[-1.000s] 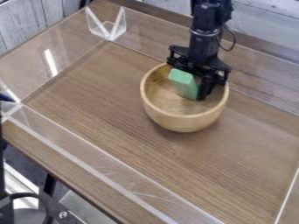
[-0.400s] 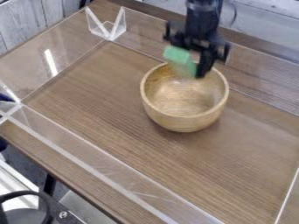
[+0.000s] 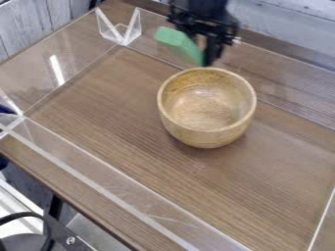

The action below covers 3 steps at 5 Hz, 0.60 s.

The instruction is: Remove the green block from inside the brown bowl and put it on the table

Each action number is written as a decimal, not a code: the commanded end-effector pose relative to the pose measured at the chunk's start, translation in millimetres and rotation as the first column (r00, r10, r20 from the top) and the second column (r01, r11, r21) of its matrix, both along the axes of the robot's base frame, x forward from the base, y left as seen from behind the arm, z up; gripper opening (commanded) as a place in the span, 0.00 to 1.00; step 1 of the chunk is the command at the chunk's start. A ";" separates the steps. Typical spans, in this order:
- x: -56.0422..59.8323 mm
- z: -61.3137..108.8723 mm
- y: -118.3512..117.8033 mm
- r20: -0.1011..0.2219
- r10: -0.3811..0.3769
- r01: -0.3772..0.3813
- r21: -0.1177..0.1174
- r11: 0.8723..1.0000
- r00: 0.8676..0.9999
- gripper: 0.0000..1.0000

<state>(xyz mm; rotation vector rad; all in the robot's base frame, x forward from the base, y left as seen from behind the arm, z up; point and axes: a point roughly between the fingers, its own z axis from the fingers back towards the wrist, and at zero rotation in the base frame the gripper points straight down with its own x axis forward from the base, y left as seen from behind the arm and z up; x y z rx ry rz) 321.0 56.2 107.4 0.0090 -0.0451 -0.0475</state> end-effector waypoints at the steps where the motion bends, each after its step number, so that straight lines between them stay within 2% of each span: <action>1: 1.5 21.7 38.5 0.066 0.059 -0.061 0.040 0.997 0.996 0.00; 2: 5.1 18.1 64.0 0.057 0.108 -0.112 0.069 0.991 0.993 0.00; 3: 16.4 11.7 81.2 0.047 0.138 -0.142 0.087 0.986 0.989 0.00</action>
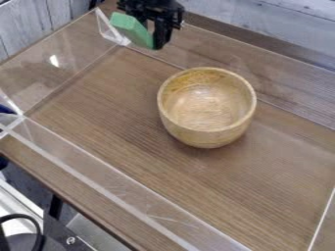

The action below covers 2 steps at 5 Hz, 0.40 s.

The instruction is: Remove the green block from inside the brown bowl and put it on the table

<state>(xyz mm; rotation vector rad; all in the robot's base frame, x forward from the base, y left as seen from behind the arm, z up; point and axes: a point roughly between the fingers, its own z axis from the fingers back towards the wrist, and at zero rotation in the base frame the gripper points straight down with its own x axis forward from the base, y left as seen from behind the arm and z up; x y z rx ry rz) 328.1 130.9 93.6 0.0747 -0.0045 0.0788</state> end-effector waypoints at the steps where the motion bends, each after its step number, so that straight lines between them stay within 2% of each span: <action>1: 21.4 1.2 25.9 0.066 -0.003 -0.001 0.056 0.998 0.998 0.00; 2: 25.2 -20.2 29.1 0.069 -0.046 0.041 0.069 0.997 0.997 0.00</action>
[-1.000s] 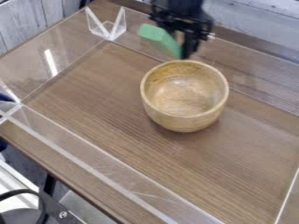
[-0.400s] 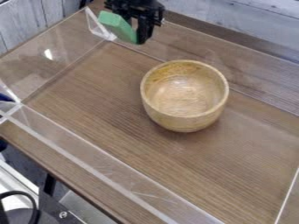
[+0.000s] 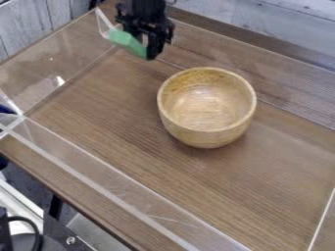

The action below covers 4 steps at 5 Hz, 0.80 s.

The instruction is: Remove the green block from inside the brown bowl and put it on the table

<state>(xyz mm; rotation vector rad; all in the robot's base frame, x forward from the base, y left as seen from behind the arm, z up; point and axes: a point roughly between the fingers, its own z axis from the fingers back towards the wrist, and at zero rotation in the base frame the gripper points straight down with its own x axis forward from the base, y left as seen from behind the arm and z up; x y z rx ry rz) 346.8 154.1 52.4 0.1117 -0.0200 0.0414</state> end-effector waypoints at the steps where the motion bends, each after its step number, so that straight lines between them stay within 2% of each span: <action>1: 0.3 14.7 6.3 0.026 -0.013 0.012 0.054 0.998 1.000 0.00; 2: -4.9 9.6 5.6 0.002 -0.018 0.018 0.071 0.997 1.000 0.00; 4: -5.2 1.5 11.9 0.019 -0.060 0.058 0.110 0.992 0.998 0.00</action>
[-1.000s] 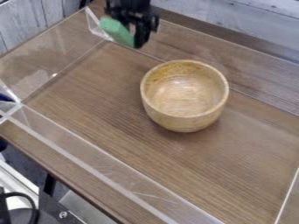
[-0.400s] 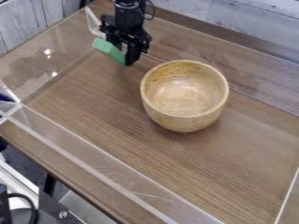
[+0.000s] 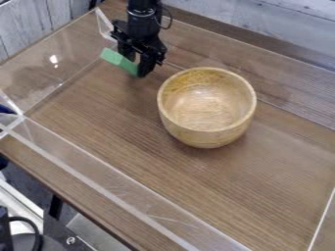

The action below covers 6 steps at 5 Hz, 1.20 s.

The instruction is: Remove the green block from inside the brown bowl and put it on the table

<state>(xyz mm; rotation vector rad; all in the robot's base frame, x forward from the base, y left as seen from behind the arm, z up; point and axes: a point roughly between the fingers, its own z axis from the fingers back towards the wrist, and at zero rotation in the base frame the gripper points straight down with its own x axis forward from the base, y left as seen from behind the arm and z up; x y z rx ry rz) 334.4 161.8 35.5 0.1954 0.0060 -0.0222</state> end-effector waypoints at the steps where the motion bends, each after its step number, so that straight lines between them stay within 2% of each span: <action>1: 9.8 13.6 4.3 0.059 0.019 -0.019 0.002 1.000 0.998 0.00; 2: 12.1 9.9 4.0 0.066 0.038 -0.036 -0.021 0.999 0.997 0.00; 4: 9.0 -2.4 9.1 0.064 0.047 -0.046 -0.011 0.999 0.997 0.00; 6: 1.0 -1.9 9.7 0.065 0.056 -0.053 -0.048 0.997 0.996 0.00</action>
